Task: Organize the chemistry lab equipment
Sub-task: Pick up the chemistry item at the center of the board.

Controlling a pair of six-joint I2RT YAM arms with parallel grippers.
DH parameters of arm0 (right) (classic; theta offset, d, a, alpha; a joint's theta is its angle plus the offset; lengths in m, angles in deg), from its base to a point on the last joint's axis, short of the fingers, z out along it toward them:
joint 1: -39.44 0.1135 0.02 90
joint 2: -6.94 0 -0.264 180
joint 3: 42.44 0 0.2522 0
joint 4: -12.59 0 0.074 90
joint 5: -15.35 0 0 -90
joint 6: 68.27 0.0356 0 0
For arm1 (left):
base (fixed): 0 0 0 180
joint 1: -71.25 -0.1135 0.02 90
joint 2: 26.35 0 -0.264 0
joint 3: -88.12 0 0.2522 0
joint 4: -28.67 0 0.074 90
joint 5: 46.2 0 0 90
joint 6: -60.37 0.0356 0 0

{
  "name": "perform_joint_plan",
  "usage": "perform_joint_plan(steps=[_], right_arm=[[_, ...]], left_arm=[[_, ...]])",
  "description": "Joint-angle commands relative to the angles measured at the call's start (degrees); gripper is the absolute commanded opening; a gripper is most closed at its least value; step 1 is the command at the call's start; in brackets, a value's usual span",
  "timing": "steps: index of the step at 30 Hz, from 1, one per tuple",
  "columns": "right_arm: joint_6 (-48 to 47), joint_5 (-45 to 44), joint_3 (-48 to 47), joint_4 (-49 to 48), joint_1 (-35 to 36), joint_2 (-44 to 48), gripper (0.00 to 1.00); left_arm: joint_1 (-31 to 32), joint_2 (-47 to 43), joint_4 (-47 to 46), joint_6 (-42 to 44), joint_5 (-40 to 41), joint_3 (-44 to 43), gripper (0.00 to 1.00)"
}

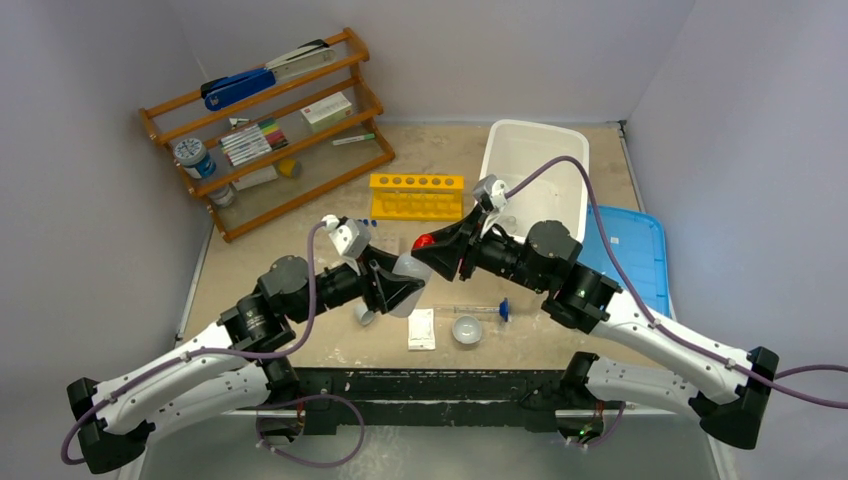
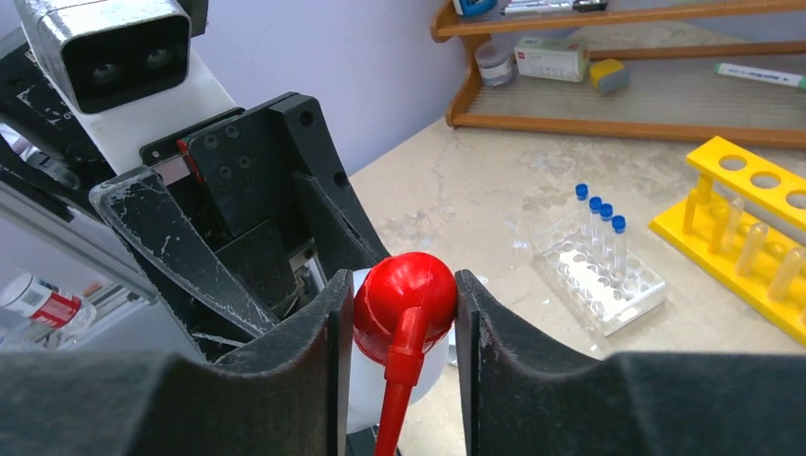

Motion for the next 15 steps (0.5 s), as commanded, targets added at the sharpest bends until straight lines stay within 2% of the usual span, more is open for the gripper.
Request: perform_joint_plan(steps=[1,8,11,15], right_arm=[[0.81,5.94,-1.25,-4.60,-0.31,0.43,0.33],[1.00,7.45,-1.47,-5.89,-0.78,-0.18,0.08],[1.09,6.18,-1.52,-6.08,-1.05,-0.12,0.02],[1.42,2.55,-1.23,-6.35,-1.73,0.45,0.00]], left_arm=[[0.20,-1.26,-5.03,1.61,0.51,-0.15,0.36],[0.22,-1.85,-4.82,1.52,1.69,-0.08,0.44],[0.22,-1.84,-4.46,1.37,2.57,-0.26,0.50],[0.22,-2.21,-3.90,1.36,3.92,-0.44,0.64]])
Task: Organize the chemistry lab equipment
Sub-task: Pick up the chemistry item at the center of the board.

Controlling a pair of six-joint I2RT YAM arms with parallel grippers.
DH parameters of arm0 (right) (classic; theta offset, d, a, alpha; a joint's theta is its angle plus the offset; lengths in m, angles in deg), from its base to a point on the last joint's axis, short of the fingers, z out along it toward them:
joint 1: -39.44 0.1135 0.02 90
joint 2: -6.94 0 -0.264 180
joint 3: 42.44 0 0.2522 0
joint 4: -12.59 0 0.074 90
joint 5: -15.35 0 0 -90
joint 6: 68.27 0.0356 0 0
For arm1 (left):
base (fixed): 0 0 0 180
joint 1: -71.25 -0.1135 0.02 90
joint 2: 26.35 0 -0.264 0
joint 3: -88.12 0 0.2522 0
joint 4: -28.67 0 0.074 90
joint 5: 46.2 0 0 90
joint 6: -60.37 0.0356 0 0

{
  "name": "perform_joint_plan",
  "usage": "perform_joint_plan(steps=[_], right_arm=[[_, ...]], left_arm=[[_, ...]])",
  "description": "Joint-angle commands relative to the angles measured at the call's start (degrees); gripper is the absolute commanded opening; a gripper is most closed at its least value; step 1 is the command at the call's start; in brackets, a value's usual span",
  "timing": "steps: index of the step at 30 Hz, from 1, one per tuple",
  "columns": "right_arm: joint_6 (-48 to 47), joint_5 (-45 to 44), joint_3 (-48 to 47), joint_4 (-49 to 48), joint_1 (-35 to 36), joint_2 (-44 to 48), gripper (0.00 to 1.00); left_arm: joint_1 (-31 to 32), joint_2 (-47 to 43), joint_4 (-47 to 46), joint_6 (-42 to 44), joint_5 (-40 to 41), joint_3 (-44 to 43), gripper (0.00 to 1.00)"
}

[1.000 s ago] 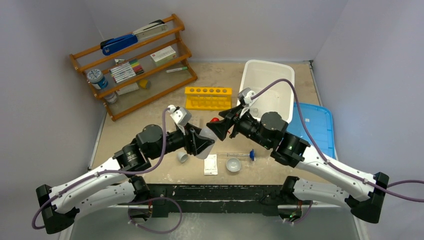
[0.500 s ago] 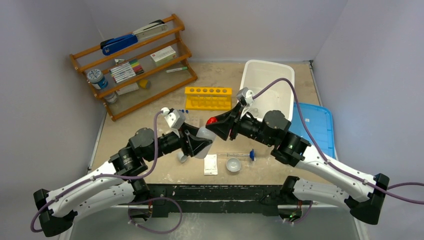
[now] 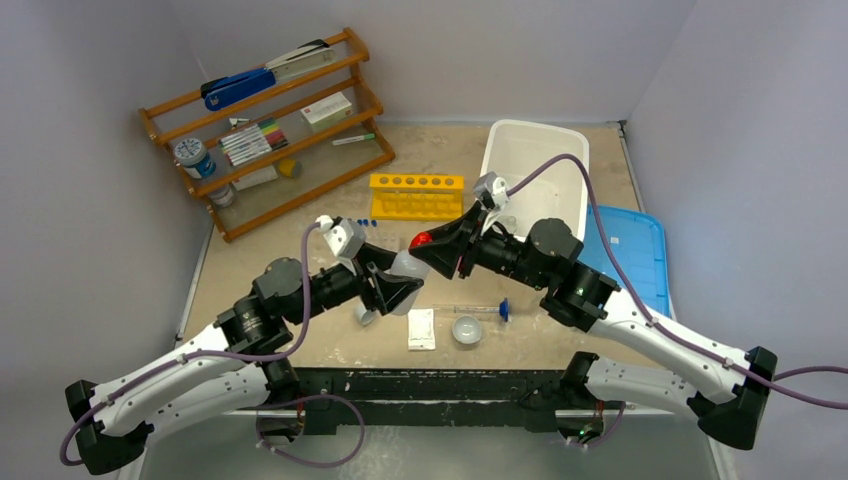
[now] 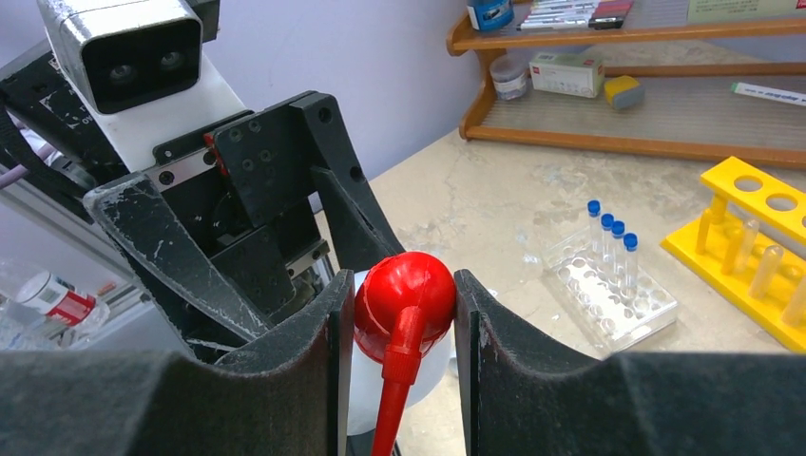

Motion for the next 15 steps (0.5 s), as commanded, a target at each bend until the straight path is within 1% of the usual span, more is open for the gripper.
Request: perform_joint_plan(steps=[1,7,9,15], right_arm=[[0.78,-1.53,-1.17,-3.42,-0.87,1.09,0.00],[1.39,-5.18,-1.24,-3.35,-2.91,1.15,0.00],[1.04,-8.19,-1.23,-2.78,-3.47,1.03,0.00],[-4.35,-29.46,-2.48,2.14,-4.46,0.20,0.00]], left_arm=[[0.15,-1.18,-3.38,0.15,2.75,-0.55,0.65],[0.18,-2.16,-3.08,-0.38,3.33,-0.55,0.71],[0.12,-2.48,-2.85,-0.52,3.41,-0.57,0.72],[0.17,-4.39,-2.02,-0.91,6.03,-0.48,0.74]])
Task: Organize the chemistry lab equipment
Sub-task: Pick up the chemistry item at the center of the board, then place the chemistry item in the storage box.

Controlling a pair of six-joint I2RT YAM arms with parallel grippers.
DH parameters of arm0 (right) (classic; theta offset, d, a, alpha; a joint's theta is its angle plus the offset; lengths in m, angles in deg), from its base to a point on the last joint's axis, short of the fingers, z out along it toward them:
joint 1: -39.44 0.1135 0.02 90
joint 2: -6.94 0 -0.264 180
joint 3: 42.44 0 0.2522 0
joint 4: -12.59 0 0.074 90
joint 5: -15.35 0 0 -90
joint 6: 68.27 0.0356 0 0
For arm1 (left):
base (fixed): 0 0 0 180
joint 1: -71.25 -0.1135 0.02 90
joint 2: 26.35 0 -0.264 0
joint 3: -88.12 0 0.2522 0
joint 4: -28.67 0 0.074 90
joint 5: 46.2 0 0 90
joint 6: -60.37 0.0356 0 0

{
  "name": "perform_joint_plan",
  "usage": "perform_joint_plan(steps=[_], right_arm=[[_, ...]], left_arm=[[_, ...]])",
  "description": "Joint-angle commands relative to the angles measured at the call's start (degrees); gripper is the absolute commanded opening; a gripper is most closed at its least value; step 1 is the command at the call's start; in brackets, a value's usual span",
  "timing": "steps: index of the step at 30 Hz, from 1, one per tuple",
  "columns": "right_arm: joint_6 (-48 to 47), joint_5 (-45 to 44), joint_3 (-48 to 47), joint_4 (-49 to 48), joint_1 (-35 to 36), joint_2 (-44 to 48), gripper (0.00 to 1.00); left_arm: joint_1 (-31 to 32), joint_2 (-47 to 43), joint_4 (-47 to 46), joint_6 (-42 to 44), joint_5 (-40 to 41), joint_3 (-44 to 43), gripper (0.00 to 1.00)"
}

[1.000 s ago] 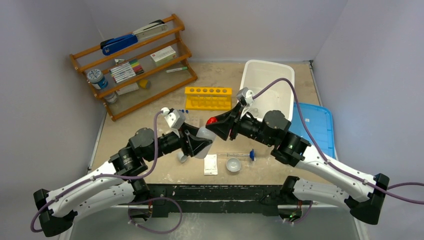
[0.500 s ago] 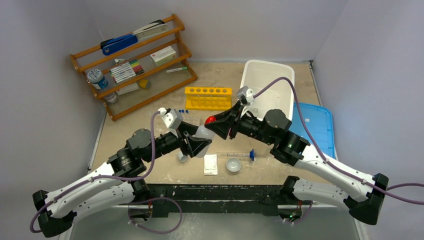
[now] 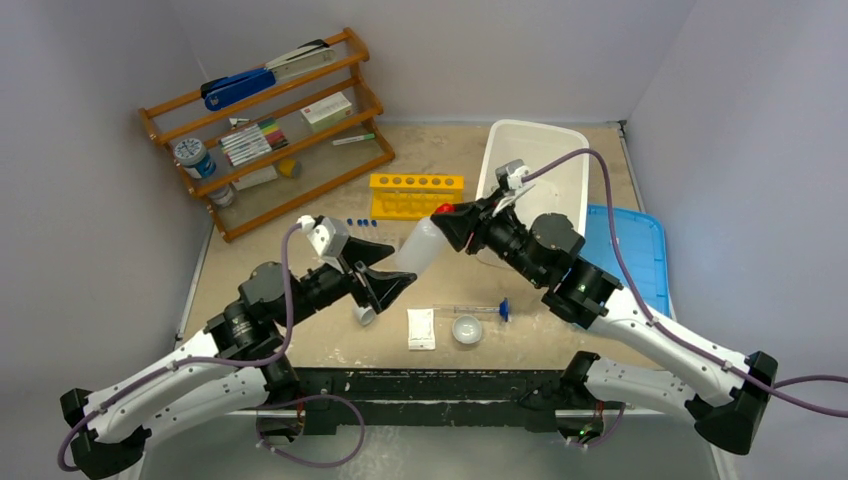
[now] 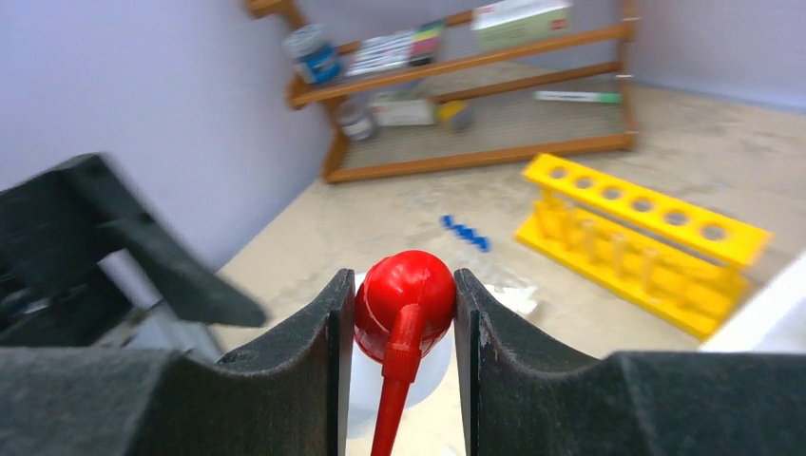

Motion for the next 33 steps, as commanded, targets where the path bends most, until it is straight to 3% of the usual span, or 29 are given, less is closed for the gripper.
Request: perform_joint_plan(steps=[1,7,21,33], right_arm=[[-5.10,-18.13,-2.70,1.22,-1.77,0.04,0.00],[-12.55,-26.13,-2.75,0.89,-7.31,-1.19,0.00],[-22.56,-30.47,-3.71,-7.41,-19.38,-3.48,0.00],[-31.53,-36.24,1.01,-23.25,-26.66,-19.98,0.00]], left_arm=[[0.18,-1.70,-1.91,-0.42,2.48,-0.50,0.75],[0.17,-0.56,-0.95,-0.31,4.25,-0.59,0.77],[0.12,2.65,-0.12,0.21,5.84,-1.13,0.78],[0.17,4.84,0.52,0.30,6.18,-1.30,0.78]])
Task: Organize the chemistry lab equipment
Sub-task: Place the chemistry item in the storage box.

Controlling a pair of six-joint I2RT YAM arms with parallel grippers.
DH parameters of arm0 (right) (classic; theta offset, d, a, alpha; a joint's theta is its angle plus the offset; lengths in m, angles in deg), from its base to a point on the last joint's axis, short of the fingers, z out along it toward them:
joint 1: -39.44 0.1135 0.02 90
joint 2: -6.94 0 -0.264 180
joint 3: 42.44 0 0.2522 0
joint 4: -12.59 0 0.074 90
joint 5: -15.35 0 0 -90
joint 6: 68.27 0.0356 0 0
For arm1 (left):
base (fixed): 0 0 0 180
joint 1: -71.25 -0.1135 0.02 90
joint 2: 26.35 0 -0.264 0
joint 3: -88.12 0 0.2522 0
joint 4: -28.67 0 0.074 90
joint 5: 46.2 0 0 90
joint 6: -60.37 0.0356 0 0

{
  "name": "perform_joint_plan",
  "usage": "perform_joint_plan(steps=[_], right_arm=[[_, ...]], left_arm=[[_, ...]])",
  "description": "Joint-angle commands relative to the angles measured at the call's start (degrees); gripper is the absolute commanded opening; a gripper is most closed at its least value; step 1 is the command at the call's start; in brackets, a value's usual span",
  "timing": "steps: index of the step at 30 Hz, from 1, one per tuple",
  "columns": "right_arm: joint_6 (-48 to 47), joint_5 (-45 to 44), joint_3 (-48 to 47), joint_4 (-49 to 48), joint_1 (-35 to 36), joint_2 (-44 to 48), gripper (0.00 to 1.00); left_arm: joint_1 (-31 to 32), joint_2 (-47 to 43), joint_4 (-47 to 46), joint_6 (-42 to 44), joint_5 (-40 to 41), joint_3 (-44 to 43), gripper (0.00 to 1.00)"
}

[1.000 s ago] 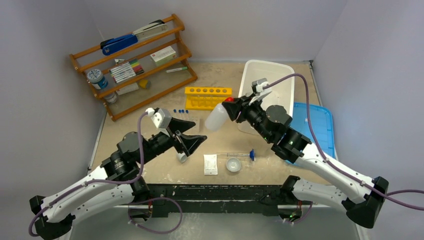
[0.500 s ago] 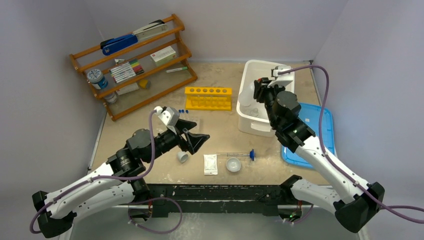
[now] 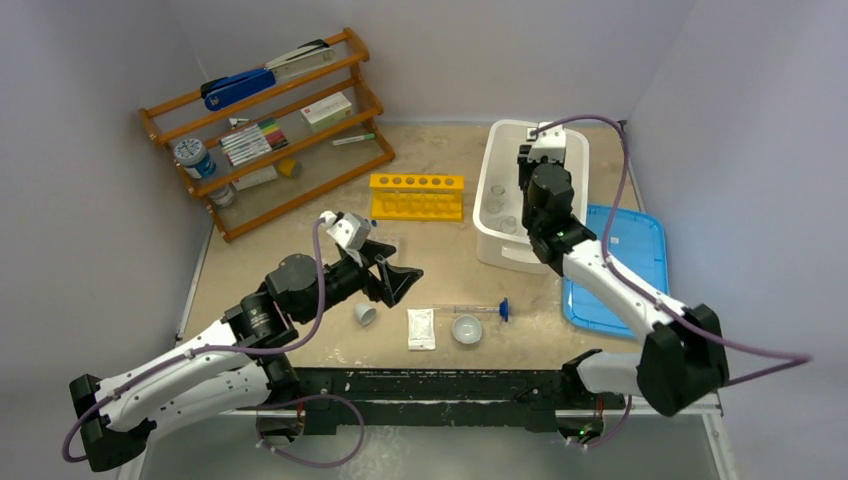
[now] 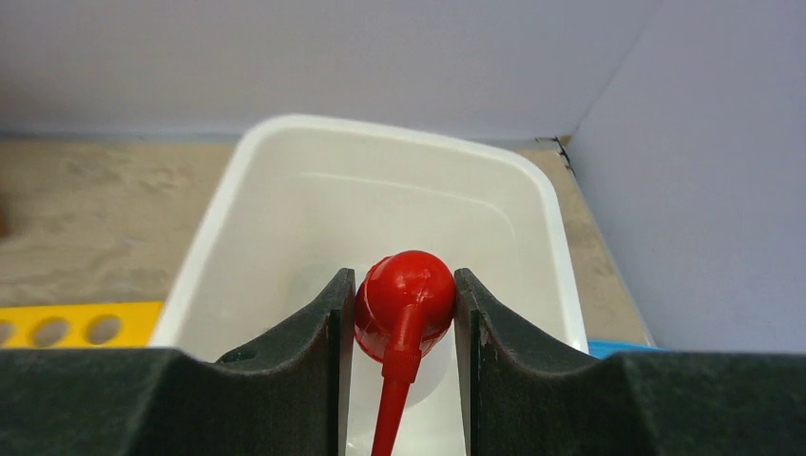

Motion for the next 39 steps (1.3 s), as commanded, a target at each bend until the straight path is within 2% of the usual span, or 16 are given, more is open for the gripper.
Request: perform_joint_plan(steps=[1,12,22,26,32,34,36,39], right_arm=[[-3.12,-2.82,1.31,-12.09,-2.76,-5.92,0.00],[-0.47,-0.31,-4.23,-17.02,-9.70,-20.97,0.00],[0.93,0.21,-4.48,-18.76,-11.52,-27.14,0.01],[2.83,0.24,-4.11,-16.72,-11.52,-26.40,0.16],[4.23,-0.29,-3.45,-13.73,-11.52,-19.17,0.56],[4.19,-1.08,-3.45,-13.11,-11.51,-15.86,0.65],[4.08,-1.26,-1.61,-12.81,-11.56,-11.97,0.69],[4.52,-0.70,-0.64,-11.26,-11.41,-5.66,0.71]], left_arm=[[0.17,-0.68,-1.63,0.27,0.72,-1.25,0.78],[0.11,-0.65,-0.72,0.36,1.11,-1.38,0.78],[0.17,0.78,-1.23,0.40,0.63,-1.10,0.78],[0.18,0.92,-1.23,0.27,0.64,-1.09,0.78],[0.17,3.40,1.24,-0.98,9.33,-1.25,0.79],[0.17,4.98,-0.36,-2.90,9.41,-0.81,0.81],[0.16,7.04,-6.32,-6.66,5.81,1.31,0.82],[0.85,12.15,-16.25,-11.81,2.09,4.58,0.82]])
